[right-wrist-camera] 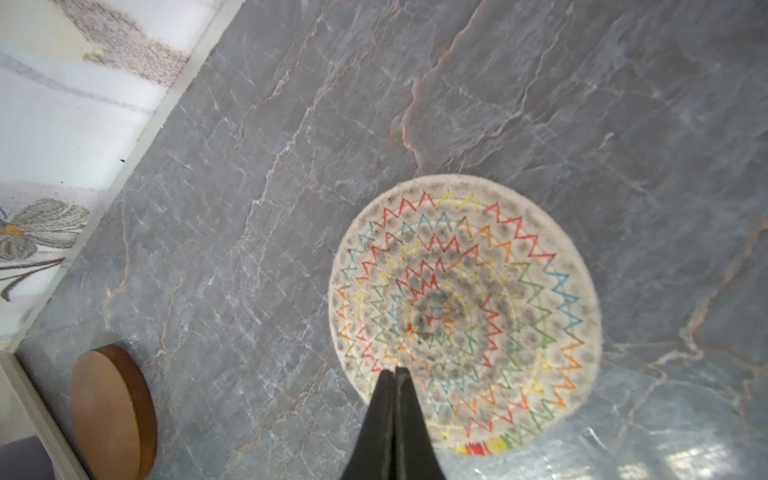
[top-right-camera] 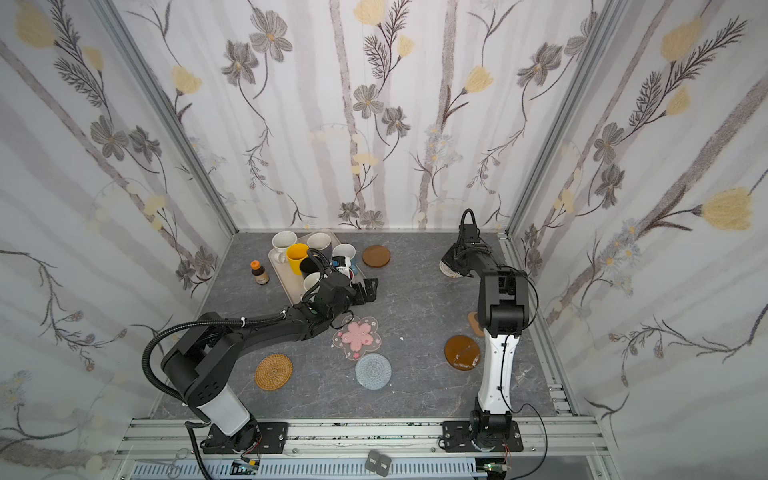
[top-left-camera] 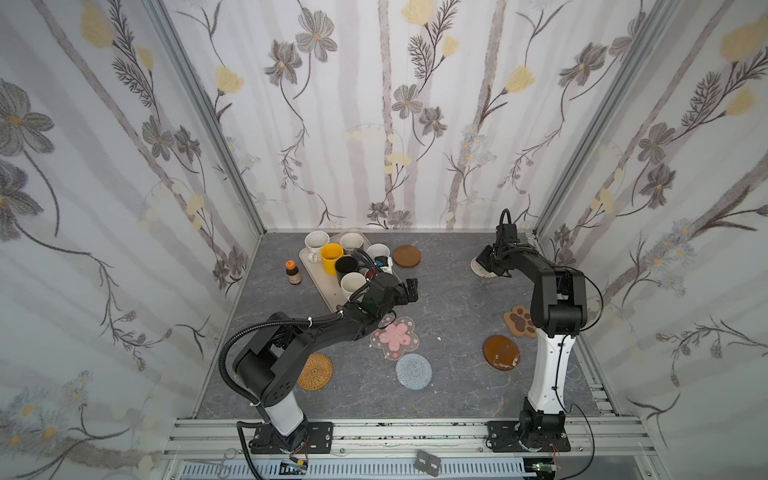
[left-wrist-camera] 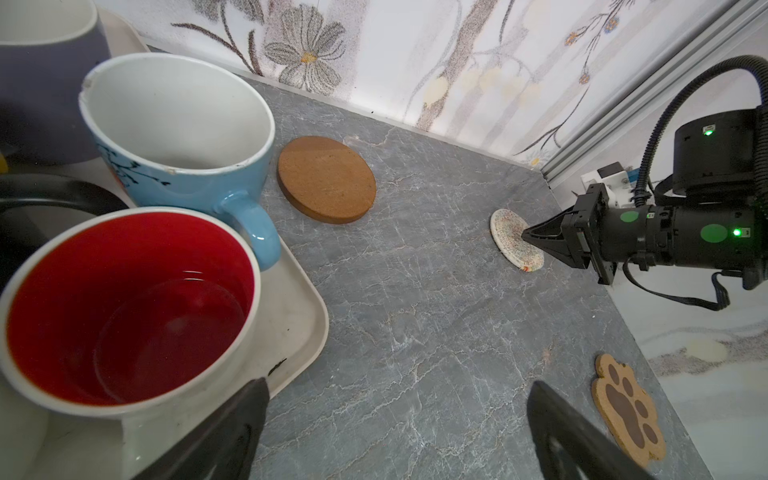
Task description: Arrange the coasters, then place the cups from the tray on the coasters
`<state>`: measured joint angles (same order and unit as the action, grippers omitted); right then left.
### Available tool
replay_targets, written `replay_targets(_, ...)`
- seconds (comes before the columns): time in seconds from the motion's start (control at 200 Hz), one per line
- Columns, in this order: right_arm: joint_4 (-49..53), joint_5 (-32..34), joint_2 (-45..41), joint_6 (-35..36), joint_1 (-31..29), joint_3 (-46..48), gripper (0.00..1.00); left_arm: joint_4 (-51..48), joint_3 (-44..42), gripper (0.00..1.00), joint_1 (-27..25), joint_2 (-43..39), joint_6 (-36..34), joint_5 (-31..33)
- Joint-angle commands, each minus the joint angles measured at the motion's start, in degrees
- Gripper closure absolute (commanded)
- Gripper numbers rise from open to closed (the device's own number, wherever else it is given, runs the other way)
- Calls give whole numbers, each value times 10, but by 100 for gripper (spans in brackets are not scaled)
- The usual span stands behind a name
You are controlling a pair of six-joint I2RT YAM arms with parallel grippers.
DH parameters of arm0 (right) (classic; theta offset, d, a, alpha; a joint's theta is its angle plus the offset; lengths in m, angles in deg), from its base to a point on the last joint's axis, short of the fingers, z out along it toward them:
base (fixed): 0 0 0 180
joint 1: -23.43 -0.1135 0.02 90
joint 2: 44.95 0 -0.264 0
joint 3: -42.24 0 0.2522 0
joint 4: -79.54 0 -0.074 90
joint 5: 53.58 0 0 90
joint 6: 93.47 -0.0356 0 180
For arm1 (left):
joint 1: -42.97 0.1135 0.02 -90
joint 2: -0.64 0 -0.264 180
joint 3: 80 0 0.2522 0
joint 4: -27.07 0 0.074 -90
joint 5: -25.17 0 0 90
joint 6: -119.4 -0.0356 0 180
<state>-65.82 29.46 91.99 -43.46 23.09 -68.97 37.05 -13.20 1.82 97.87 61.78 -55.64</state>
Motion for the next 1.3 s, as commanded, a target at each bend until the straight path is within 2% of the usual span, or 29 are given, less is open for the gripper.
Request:
replay_targets(0.0, -23, -5, 19, -31, -2, -21, 100, 11, 9, 0, 1, 7, 6, -2)
replay_targets(0.874, -29, -101, 146, -87, -19, -199, 100, 9, 23, 0, 28, 41, -1, -24)
replay_targets(1.009, -37, -105, 127, -74, -22, -194, 100, -20, 52, 0, 31, 48, -23, -46)
replay_targets(1.134, -54, -106, 77, -46, -22, -151, 100, -100, 137, 6, 30, 78, -44, -71)
replay_targets(1.294, -98, -117, -13, 9, -22, -47, 82, -169, 230, 6, 23, 108, -65, -65)
